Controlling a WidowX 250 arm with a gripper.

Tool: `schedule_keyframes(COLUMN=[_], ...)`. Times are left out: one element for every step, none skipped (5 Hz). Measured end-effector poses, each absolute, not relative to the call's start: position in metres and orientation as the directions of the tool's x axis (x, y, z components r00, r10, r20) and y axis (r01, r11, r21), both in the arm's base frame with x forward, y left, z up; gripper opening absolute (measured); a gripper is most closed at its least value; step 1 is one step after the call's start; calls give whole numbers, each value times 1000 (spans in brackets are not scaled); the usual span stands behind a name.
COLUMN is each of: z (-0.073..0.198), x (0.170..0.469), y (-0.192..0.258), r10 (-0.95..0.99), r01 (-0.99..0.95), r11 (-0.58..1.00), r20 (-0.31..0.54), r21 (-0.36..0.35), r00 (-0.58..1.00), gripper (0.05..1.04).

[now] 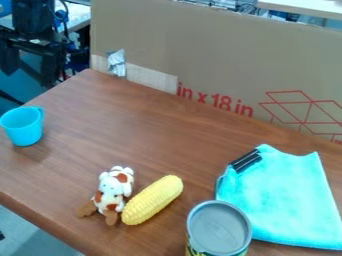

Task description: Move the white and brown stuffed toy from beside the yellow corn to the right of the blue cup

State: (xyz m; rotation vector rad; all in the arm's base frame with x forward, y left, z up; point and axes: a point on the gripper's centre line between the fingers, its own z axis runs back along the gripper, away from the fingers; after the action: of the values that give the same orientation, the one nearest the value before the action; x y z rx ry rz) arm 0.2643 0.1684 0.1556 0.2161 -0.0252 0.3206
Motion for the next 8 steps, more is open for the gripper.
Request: schedule_keyframes(z=[146, 125, 119, 110, 105, 96, 91, 86], x=[263, 255, 244, 227, 229, 236, 241, 243], y=[166, 135, 107, 89, 78, 63, 52, 39], r10=[306, 147, 6, -53, -74, -73, -96, -122], r01=[-306, -150, -14, 55, 77, 76, 100, 129], r11=[931, 977, 996, 998, 997, 997, 994, 990], r20=[30, 30, 92, 114, 102, 92, 95, 101], r21=[200, 150, 85, -16, -30, -23, -37, -63], r00=[952, 989, 996, 992, 992, 993, 991, 987], gripper=[1005, 1005, 1005, 1005, 1005, 1005, 1005, 1005])
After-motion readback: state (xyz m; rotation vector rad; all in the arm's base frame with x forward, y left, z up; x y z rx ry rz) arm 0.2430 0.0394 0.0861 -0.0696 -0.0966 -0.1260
